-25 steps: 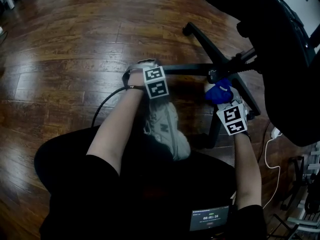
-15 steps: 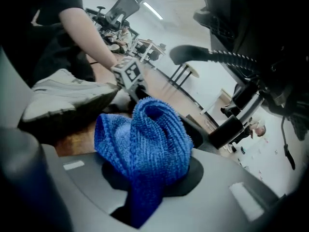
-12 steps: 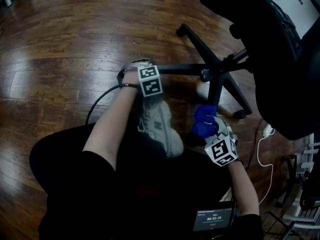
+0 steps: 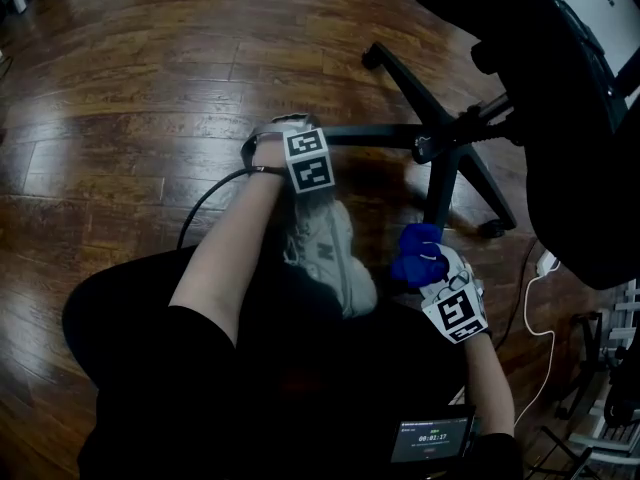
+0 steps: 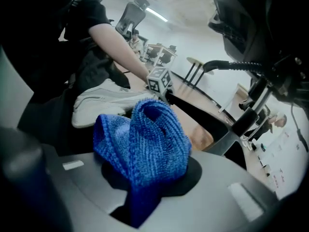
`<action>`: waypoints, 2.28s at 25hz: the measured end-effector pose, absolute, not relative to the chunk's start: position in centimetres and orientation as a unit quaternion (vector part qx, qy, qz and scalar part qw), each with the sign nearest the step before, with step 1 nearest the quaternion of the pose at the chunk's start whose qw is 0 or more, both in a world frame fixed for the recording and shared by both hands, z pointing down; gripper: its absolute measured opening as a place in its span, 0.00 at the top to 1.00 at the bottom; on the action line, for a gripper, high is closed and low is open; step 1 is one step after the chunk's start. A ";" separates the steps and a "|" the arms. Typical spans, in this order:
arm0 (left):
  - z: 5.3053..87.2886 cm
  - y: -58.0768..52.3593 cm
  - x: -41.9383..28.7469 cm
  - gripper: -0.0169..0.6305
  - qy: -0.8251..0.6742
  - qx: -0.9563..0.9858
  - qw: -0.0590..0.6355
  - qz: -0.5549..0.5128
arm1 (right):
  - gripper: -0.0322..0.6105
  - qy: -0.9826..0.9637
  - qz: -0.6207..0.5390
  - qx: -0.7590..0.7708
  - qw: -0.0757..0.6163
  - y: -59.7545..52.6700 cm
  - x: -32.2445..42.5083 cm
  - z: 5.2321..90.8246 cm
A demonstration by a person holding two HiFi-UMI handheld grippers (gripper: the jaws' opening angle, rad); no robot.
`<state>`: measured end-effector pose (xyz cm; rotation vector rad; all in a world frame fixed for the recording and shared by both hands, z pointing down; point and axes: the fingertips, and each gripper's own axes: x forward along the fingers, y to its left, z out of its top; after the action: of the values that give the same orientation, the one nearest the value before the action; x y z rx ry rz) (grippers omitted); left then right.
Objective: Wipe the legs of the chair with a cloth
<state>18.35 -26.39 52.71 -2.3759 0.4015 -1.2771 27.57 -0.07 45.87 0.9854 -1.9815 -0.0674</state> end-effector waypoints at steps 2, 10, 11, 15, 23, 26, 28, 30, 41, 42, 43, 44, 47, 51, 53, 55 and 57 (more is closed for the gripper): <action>52.5 -26.4 18.5 0.85 0.146 -0.853 0.211 -0.455 | 0.82 -0.791 -0.043 0.431 0.432 -2.9 29.0 44.8; 52.5 -26.4 18.6 0.85 0.144 -0.853 0.209 -0.456 | 0.82 -0.725 -0.042 0.545 0.420 -15.8 34.8 41.1; 52.5 -26.4 18.6 0.85 0.143 -0.853 0.209 -0.456 | 0.82 -0.718 -0.049 0.550 0.424 -16.0 34.8 41.0; 52.5 -26.4 18.3 0.85 0.142 -0.853 0.208 -0.457 | 0.82 -0.720 -0.058 0.537 0.436 -13.7 33.4 41.8; 52.7 -25.9 18.3 0.85 0.136 -0.856 0.204 -0.456 | 0.81 -0.790 -0.011 0.394 0.470 0.2 27.5 46.0; 52.5 -25.8 18.1 0.85 0.141 -0.856 0.205 -0.454 | 0.81 -0.794 -0.012 0.386 0.469 2.1 26.9 46.5; 52.6 -25.6 18.0 0.85 0.142 -0.856 0.201 -0.455 | 0.82 -0.787 -0.027 0.388 0.479 2.0 27.0 46.3; 52.6 -25.4 18.1 0.85 0.140 -0.857 0.200 -0.454 | 0.82 -0.777 -0.040 0.388 0.495 1.4 27.3 46.3; 52.4 -25.4 18.2 0.86 0.137 -0.858 0.197 -0.454 | 0.82 -0.686 -0.079 0.522 0.501 -14.9 34.1 42.3; 52.4 -25.5 18.2 0.86 0.136 -0.859 0.194 -0.454 | 0.82 -0.679 -0.081 0.526 0.506 -15.6 34.2 42.0; 52.4 -25.5 18.2 0.86 0.136 -0.859 0.191 -0.456 | 0.82 -0.675 -0.083 0.527 0.510 -16.0 34.3 41.9; 52.4 -25.5 18.1 0.85 0.135 -0.859 0.189 -0.457 | 0.82 -0.673 -0.086 0.527 0.512 -16.0 34.2 41.9; 52.5 -25.2 18.1 0.85 0.131 -0.859 0.181 -0.460 | 0.82 -0.674 -0.088 0.517 0.521 -14.4 33.7 42.4; 52.4 -24.5 18.1 0.86 0.116 -0.867 0.163 -0.456 | 0.82 -0.694 -0.078 0.468 0.542 -9.6 31.6 44.0; 52.4 -24.4 18.1 0.85 0.114 -0.868 0.158 -0.457 | 0.82 -0.716 -0.061 0.438 0.540 -6.1 30.3 44.9; 52.5 -24.4 17.9 0.85 0.115 -0.867 0.157 -0.458 | 0.82 -0.739 -0.038 0.412 0.531 -2.7 28.9 45.8; 52.4 -24.4 17.9 0.85 0.116 -0.868 0.157 -0.457 | 0.81 -0.753 -0.023 0.389 0.530 0.3 27.8 46.4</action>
<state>17.88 -24.43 52.40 -2.4839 0.3324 -1.3067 27.75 0.29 46.35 0.9290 -1.7978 -0.0550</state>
